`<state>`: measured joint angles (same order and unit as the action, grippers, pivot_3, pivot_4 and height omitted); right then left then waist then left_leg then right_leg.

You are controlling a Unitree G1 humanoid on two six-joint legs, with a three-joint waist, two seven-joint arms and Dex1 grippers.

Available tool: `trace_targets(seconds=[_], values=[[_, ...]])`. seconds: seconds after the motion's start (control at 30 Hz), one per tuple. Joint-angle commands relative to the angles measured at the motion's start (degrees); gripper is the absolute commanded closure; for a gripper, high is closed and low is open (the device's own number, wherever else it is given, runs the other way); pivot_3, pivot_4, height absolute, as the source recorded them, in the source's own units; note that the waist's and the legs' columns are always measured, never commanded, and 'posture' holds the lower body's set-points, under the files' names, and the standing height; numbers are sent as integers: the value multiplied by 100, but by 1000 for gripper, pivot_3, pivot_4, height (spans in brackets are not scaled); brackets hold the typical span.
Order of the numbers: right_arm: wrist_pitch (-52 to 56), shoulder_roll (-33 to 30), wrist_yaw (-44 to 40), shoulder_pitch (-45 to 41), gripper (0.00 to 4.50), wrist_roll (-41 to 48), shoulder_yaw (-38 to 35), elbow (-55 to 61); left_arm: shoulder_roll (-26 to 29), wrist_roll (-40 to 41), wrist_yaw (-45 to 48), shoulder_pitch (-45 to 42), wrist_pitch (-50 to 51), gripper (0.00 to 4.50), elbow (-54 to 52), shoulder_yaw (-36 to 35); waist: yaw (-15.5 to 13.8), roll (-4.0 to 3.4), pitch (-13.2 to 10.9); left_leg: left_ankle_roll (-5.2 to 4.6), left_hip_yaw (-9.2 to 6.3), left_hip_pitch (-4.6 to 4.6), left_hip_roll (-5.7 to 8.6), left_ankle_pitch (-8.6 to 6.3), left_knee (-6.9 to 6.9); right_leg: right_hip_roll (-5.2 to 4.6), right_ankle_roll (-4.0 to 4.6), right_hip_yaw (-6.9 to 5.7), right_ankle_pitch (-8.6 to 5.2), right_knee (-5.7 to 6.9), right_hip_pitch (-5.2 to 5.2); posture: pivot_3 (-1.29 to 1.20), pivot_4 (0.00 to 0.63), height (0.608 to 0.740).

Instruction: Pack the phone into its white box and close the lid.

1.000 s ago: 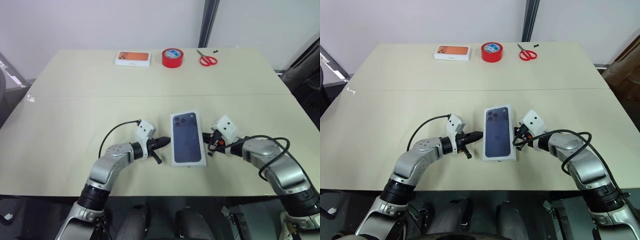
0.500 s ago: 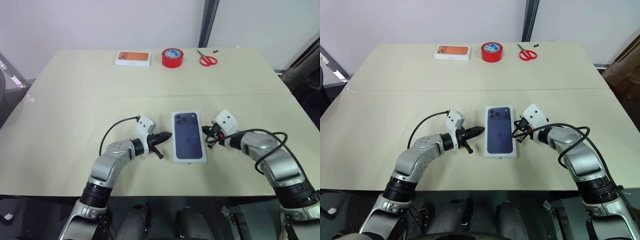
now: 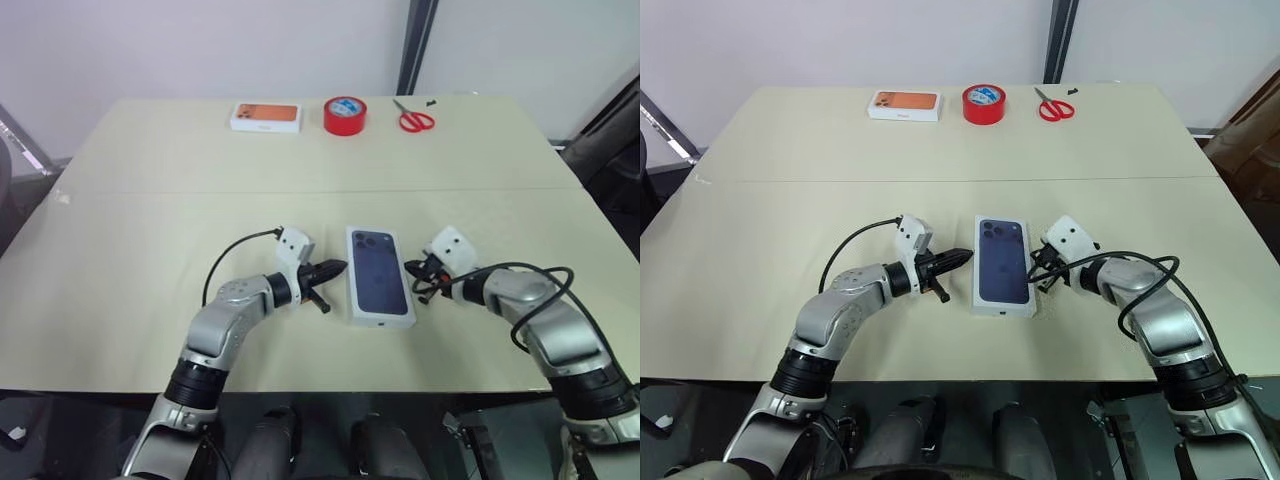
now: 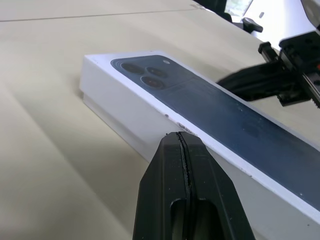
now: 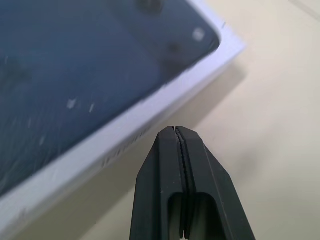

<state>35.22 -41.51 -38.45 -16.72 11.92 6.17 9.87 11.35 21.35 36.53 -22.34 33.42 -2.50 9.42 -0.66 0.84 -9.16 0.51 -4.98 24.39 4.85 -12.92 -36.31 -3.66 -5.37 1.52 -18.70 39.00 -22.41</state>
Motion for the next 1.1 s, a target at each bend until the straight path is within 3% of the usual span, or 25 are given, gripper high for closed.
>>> trace_targets(seconds=[0.03, 0.17, 0.3, 0.47, 0.67, 0.8, 0.87, 0.93, 1.1], values=[[-99, 18, -59, -140, 4485, 162, -419, 161, -22, 323, -61, -191, 120, 4500, -203, -418, 8, 0, 0, 0, 0, 0, 0, 0, 0, 0, 0, 0, 0, 1, -1, 0, 150, 734], [112, 347, -124, -353, 4485, 785, -928, 206, -301, 675, -277, -849, 381, 4500, -56, -780, -3, 3, -2, 2, -2, 1, -1, 1, -2, 1, 0, -3, 0, 3, -2, 0, 150, 734], [204, 240, -740, -5, 4485, 1107, -619, 664, -527, 535, -176, -1195, 277, 4500, 261, -523, -12, 4, 0, 3, -4, 0, 2, 2, -11, 1, -2, -7, 0, -3, 11, 0, 150, 734], [-43, -263, -1101, 483, 4485, 559, 92, 997, -198, -326, -26, -1151, 314, 4500, 639, 545, 19, 3, 1, 2, -2, -2, 5, 2, -12, 0, -3, -2, -1, 3, 8, 0, 150, 734], [-335, -386, -983, 600, 4485, 83, 363, 979, 88, -497, 88, -840, 394, 4500, 674, 683, 41, 3, 10, 0, -3, -14, 0, 0, -9, 4, -3, 1, -1, 4, 16, 0, 150, 734], [-276, -117, -778, 380, 4485, 201, 63, 768, 118, -447, 71, -771, 312, 4500, 735, 473, 32, 11, 15, 2, -5, -22, -2, 0, -9, 3, -2, 1, -1, 3, 25, 0, 150, 734], [5, 69, -752, 205, 4500, 585, -266, 710, 148, -251, 190, -781, 280, 3934, 624, 260, 32, 11, 15, 2, -4, -23, -1, 0, -8, 3, -2, 1, -1, 4, 26, 0, 150, 734], [493, 317, -763, -6, 3951, 1308, -848, 635, 327, -50, 478, -749, 166, 3169, 391, 51, 40, 9, 13, 3, -4, -20, -1, 1, -6, 3, -2, 2, -1, 4, 20, 0, 150, 734], [248, 211, -925, -69, 1646, 1484, -1270, 604, 1075, 313, 997, -674, 38, 623, 123, -642, 27, 9, 10, 6, -4, -3, -3, 3, 2, 3, -1, 1, -1, 3, -3, 0, 150, 734]])
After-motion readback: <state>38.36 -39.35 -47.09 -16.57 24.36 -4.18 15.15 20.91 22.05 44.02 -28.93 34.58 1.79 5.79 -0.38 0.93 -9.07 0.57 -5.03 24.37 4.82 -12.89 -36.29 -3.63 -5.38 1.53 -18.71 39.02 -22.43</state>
